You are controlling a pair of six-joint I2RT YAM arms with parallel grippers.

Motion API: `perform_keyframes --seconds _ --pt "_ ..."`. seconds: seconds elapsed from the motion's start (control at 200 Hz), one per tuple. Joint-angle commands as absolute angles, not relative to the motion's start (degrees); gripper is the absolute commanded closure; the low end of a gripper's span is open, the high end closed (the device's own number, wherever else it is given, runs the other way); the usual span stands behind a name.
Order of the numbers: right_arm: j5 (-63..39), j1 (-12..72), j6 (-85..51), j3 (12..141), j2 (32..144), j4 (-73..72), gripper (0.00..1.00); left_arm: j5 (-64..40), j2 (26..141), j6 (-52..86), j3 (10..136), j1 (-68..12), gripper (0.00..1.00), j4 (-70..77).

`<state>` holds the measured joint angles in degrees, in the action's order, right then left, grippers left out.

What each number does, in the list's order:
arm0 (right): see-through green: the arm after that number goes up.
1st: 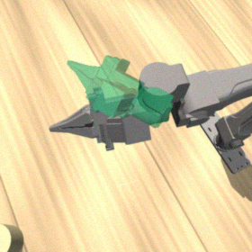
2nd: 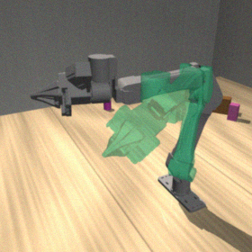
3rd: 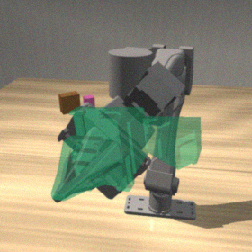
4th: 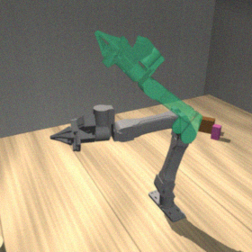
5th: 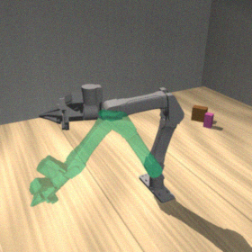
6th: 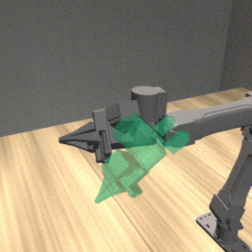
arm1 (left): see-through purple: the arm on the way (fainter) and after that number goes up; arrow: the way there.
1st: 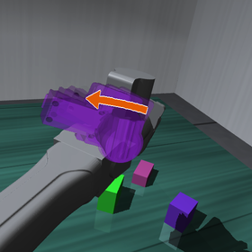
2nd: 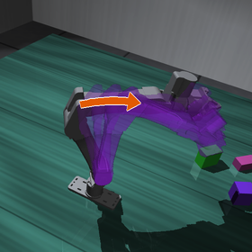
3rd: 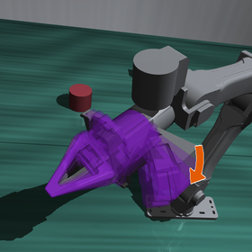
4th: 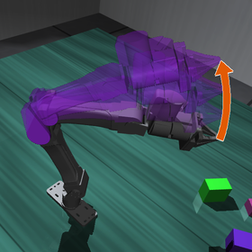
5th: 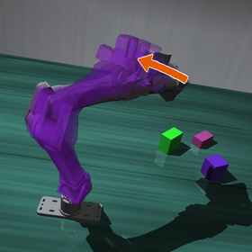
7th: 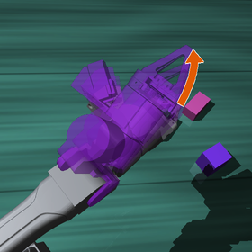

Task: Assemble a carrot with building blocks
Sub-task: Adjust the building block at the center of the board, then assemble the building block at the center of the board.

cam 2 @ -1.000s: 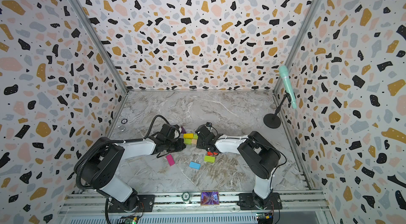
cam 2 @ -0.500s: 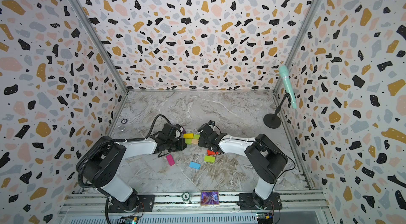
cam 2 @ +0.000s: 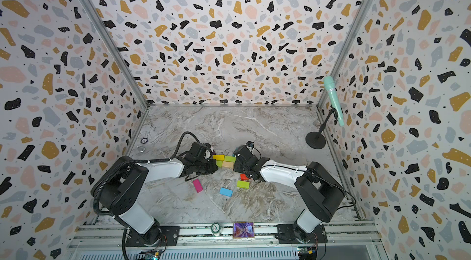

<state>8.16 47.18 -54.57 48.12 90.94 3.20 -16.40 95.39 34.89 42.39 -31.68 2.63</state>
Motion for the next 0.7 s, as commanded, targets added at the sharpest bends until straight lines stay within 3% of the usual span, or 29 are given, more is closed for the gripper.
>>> perform_keyframes --seconds 0.0,0.25,0.316,0.376,0.486,0.621,0.696 --pt "8.88 47.54 -55.37 48.25 90.03 4.14 0.99 -15.94 95.56 34.03 44.03 -32.16 1.00 2.29" --pt "9.09 48.18 -55.20 48.52 89.35 4.23 0.99 -13.57 86.20 35.00 43.69 -32.43 1.00 -1.98" --pt "8.72 48.32 -54.88 48.47 88.79 4.31 0.99 -10.23 81.32 34.81 43.98 -32.35 0.71 -6.95" --pt "8.44 48.43 -54.64 48.23 88.13 3.86 0.98 -6.72 76.64 35.18 43.25 -32.35 0.56 -11.60" --pt "7.35 48.60 -53.85 47.09 86.81 2.47 0.95 -2.32 69.21 37.08 39.89 -32.34 0.52 -19.00" --pt "5.77 48.60 -52.89 45.35 85.07 0.63 0.79 -1.80 62.62 40.52 34.16 -32.34 0.48 -26.19" --pt "4.96 48.60 -52.50 44.21 84.23 -0.70 0.76 -1.56 58.52 43.49 30.38 -32.34 0.48 -27.62"
